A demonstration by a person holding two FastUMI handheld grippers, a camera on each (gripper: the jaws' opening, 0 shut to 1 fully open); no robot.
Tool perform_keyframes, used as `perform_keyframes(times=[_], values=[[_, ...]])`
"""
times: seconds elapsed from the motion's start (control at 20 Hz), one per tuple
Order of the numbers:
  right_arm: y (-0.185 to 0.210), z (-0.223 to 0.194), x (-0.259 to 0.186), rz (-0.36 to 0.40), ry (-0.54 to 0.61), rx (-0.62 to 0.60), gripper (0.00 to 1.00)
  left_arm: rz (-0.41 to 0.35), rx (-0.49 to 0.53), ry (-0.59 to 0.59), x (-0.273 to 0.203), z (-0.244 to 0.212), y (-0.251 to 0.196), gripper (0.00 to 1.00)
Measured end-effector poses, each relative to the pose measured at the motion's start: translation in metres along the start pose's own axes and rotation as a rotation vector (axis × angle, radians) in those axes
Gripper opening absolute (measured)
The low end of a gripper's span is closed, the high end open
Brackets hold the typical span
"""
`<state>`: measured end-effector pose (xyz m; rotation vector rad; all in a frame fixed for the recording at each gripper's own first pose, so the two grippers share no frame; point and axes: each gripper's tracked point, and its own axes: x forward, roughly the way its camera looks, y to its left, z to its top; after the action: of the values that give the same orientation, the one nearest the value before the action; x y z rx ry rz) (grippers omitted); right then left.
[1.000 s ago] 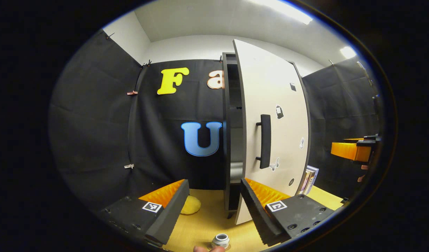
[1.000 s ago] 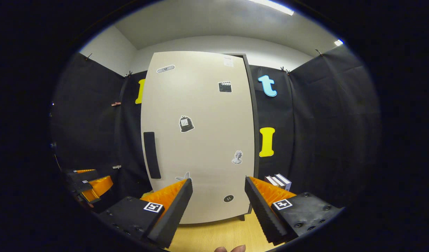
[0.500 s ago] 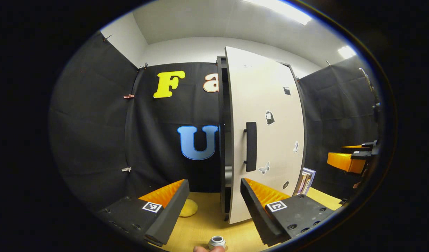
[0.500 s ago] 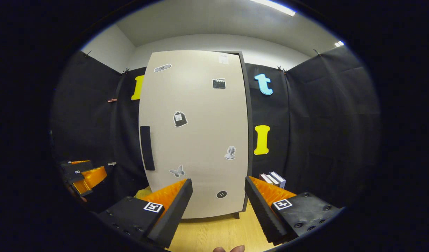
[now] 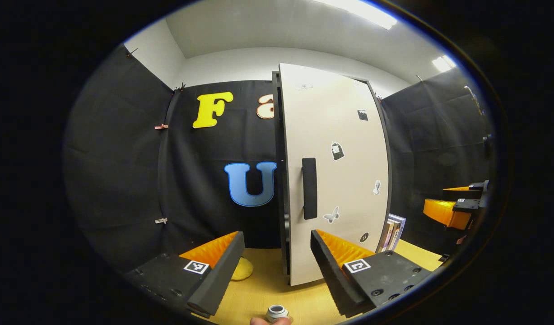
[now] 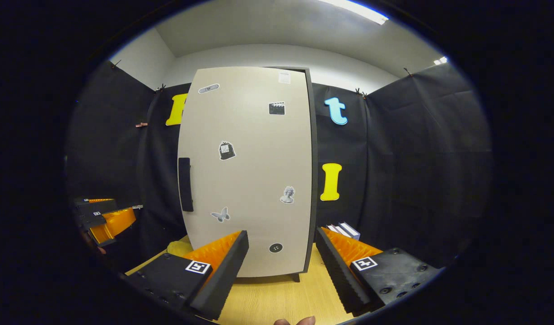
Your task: Open the cabinet door with the right hand, grasp the bottle in the cabinet with the left hand and place it on the coaster, then close the cabinet door with the right hand.
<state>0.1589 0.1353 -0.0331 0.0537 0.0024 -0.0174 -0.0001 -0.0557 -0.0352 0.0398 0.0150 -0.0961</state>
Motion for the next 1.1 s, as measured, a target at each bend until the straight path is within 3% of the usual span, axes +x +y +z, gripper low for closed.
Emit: perform_keyframes(times=[1.1], values=[[-0.0032, 0.0005, 0.0036, -0.001, -0.002, 0.005, 0.98, 0.002, -0.001, -0.001, 0.006, -0.0006, -0.003, 0.93]])
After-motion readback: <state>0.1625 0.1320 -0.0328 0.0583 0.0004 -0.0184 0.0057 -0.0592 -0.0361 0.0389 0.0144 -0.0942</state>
